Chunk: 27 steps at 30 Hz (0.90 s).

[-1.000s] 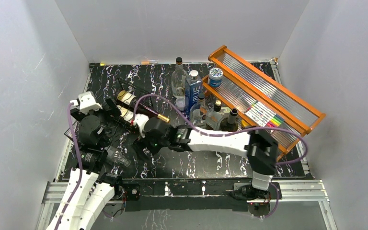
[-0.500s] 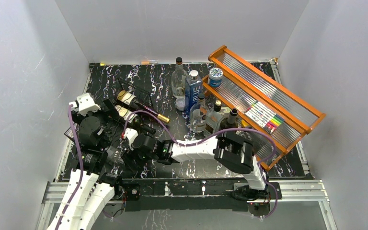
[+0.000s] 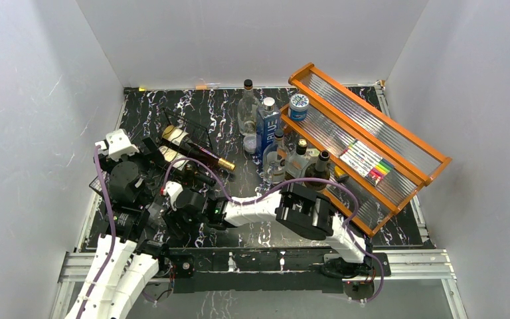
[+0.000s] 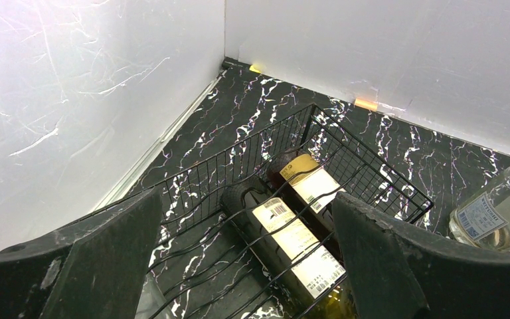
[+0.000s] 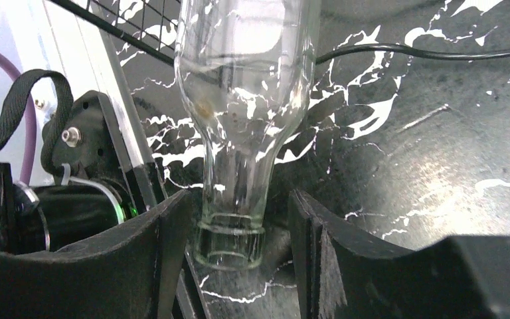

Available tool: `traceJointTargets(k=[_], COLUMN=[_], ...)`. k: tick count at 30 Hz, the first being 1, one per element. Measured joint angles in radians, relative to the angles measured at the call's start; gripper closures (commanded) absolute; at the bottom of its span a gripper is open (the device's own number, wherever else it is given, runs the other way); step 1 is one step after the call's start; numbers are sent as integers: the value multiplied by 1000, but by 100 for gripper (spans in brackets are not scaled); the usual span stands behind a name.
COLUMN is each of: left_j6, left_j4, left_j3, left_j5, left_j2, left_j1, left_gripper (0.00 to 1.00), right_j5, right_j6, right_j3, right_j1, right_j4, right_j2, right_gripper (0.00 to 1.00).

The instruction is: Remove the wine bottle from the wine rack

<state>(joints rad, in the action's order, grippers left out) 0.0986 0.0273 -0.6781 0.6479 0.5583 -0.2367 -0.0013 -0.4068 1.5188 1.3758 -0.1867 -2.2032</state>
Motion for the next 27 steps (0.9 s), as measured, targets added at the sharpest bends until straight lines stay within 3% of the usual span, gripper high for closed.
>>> traceJointTargets(k=[4,14,27], left_j6=[2,5,6], left_j4=[0,2,3], left_j3=[0,0,0], left_j5=[0,3,2], left_j2=[0,2,23], left_j1=[0,0,0], left_gripper=[2,2,2], right_j5=[-7,1,4], right_j6=[-11,-29,-36], right_j3=[25,26,-186], right_j1=[0,0,0], right_j4=[-4,1,31], right_j2=[-28,-26,195], right_gripper=[46,80,100])
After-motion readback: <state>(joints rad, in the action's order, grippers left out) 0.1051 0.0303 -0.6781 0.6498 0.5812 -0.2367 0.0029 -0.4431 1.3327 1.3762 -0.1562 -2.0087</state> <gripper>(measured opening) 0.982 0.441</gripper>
